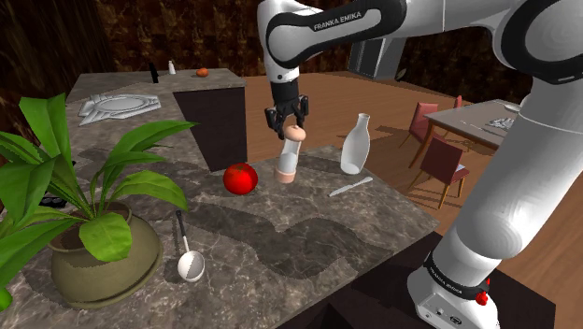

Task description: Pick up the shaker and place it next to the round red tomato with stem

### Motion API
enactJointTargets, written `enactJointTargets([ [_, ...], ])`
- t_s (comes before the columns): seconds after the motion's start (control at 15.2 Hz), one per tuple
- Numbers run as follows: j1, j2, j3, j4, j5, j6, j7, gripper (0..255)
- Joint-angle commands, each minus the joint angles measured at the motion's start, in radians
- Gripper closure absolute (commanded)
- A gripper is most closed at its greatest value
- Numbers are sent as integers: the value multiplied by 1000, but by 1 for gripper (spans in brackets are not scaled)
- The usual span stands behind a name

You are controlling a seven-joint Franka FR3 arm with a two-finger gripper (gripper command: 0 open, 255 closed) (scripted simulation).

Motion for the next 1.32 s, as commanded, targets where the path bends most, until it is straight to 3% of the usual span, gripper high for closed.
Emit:
enactJointTargets([
  [0.0, 0, 3, 0, -25, -2, 28, 4, 255],
  [0.79, 1, 50, -2, -142, -23, 187, 33, 255],
  [1.25, 1, 50, -2, -142, -23, 187, 33, 255],
])
